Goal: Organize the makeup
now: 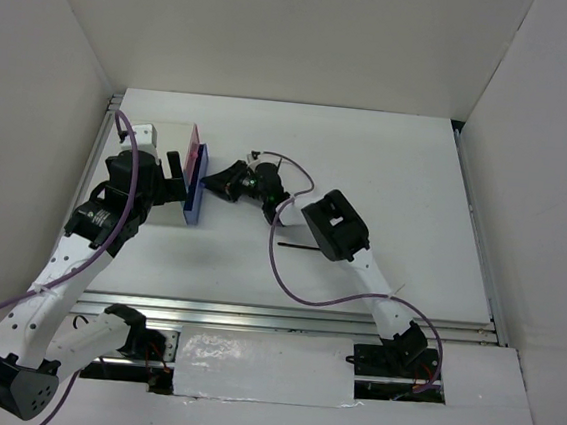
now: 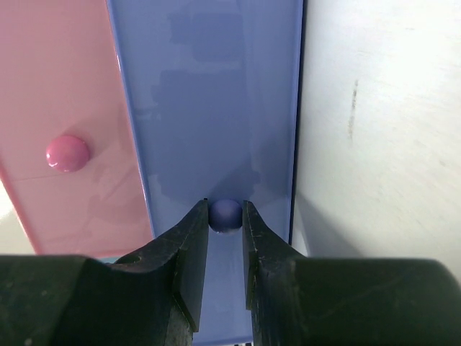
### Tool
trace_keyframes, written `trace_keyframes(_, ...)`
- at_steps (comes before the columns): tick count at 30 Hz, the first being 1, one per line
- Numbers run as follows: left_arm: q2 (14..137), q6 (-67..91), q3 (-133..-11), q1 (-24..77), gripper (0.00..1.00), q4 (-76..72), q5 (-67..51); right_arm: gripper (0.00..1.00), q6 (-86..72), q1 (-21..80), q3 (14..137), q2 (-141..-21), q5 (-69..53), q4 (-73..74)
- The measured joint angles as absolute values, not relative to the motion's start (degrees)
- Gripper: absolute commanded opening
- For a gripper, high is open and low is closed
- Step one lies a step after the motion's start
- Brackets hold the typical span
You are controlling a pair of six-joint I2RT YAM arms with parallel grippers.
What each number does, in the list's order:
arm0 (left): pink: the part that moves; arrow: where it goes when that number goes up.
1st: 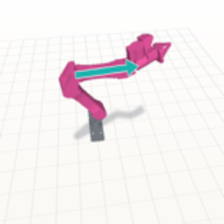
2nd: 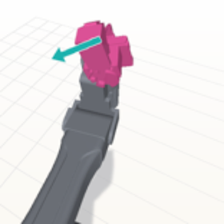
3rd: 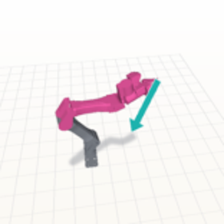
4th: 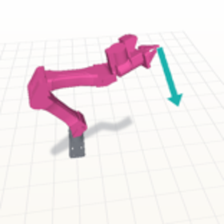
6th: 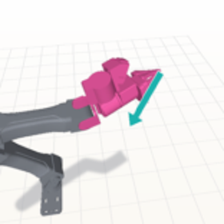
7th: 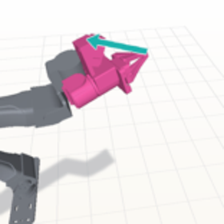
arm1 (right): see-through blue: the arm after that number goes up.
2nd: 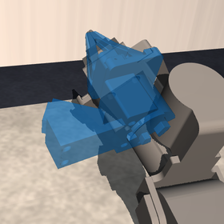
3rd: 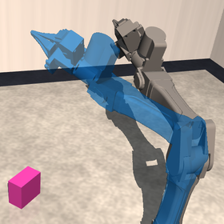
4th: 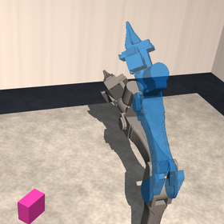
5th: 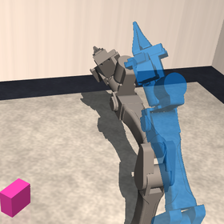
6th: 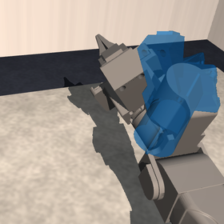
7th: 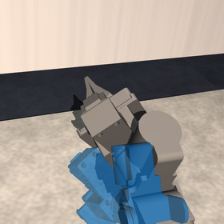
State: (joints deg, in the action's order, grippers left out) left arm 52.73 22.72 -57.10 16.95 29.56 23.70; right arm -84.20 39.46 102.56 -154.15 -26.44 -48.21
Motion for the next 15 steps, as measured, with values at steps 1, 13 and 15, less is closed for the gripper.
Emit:
trace_keyframes(1, 52.73, 22.72, -57.10, 16.95, 0.99, 29.56, 23.70, 0.10, -84.16, 39.33, 102.08, -153.91, -26.50, -48.42)
trace_keyframes(13, 52.73, 22.72, -57.10, 16.95, 0.99, 29.56, 23.66, 0.09, -82.56, 37.34, 93.93, -148.77, -26.74, -49.52)
trace_keyframes(15, 52.73, 22.72, -57.10, 16.95, 0.99, 29.56, 23.66, 0.09, -82.50, 36.73, 91.88, -147.96, -26.79, -50.43)
